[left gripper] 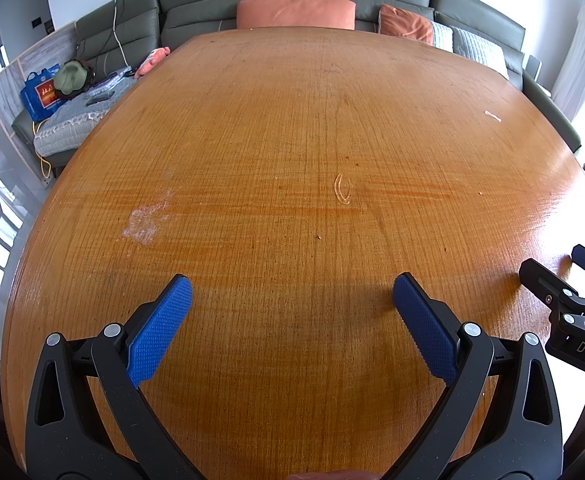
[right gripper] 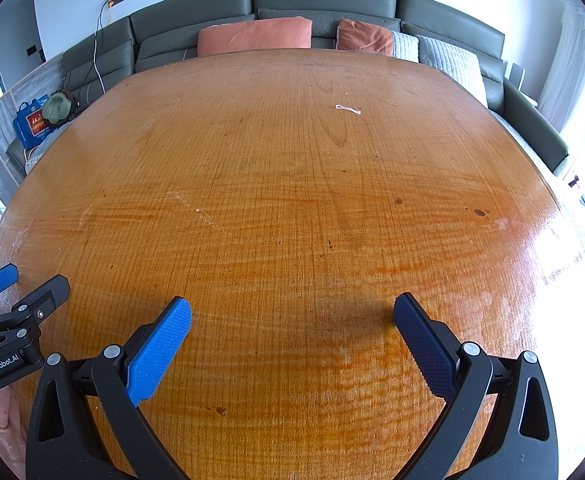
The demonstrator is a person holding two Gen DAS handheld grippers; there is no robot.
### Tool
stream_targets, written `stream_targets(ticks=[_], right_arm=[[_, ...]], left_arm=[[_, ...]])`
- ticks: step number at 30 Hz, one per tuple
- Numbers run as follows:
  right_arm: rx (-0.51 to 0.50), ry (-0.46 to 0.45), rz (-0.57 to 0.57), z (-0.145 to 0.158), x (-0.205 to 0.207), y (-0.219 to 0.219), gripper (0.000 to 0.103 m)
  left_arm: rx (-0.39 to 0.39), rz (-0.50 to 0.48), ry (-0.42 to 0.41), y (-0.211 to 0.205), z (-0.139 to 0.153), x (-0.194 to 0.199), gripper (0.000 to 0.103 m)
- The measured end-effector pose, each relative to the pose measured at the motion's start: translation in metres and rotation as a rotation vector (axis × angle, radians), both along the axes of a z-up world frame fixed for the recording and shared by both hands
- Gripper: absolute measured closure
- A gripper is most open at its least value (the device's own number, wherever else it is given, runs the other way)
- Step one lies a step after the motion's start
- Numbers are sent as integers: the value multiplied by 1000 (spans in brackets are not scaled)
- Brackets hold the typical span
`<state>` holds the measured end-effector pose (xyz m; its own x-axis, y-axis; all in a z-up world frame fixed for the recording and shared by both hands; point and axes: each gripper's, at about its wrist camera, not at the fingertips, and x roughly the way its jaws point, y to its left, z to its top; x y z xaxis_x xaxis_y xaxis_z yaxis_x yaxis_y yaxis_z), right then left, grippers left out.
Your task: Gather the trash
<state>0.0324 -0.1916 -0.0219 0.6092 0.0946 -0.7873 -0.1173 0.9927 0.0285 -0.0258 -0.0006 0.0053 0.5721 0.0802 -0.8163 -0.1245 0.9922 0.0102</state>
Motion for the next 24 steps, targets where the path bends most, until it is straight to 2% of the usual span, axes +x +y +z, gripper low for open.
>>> stream_targets(ticks=[24], right_arm=[[0, 0, 0, 0, 0, 0, 2]], left_arm=[[0, -13, 0, 3, 2, -1, 6]])
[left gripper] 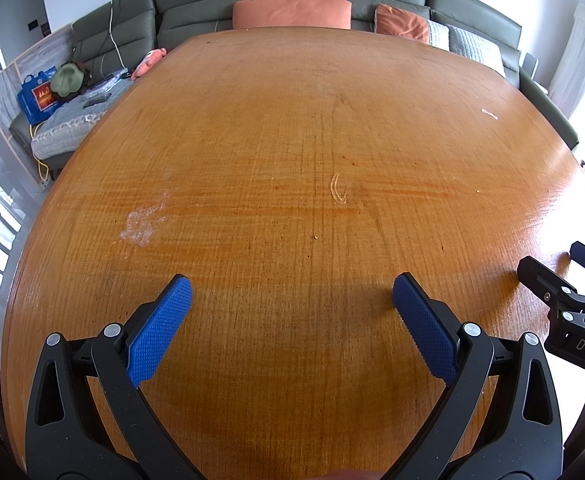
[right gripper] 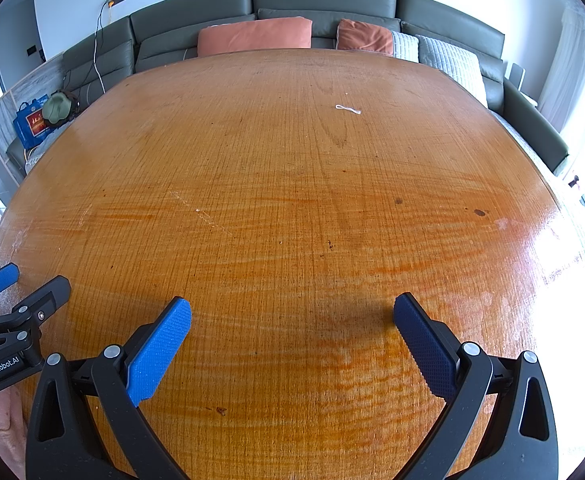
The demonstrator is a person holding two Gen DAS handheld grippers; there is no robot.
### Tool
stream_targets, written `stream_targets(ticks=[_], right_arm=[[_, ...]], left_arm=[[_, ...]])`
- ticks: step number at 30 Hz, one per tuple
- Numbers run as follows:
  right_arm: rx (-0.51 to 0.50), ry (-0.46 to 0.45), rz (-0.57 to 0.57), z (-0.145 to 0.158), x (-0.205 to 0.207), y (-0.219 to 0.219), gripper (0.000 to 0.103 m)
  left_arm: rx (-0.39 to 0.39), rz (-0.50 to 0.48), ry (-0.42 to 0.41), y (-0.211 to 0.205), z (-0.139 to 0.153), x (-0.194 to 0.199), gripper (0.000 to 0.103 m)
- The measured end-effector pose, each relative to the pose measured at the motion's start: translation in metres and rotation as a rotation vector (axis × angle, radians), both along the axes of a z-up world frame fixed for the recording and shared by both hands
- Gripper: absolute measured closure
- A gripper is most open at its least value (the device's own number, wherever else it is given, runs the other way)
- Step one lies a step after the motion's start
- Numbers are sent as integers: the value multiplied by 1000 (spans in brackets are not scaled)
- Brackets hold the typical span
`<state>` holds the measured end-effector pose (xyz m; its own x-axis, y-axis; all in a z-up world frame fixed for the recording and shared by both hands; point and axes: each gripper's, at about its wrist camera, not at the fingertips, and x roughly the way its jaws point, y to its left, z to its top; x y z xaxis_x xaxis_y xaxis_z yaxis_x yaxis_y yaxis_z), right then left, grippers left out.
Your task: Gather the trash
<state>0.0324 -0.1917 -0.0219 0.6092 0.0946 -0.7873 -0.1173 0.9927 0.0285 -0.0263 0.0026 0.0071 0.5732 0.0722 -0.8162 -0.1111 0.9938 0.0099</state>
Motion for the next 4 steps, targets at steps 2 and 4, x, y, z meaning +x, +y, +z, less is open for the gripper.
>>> stream_targets(ticks=[2, 4], right_arm=[[0, 0, 0, 0, 0, 0, 2], [0, 0, 0, 0, 0, 0, 2]], left_arm=[[0, 0, 0, 0, 0, 0, 6], [0, 0, 0, 0, 0, 0, 6]])
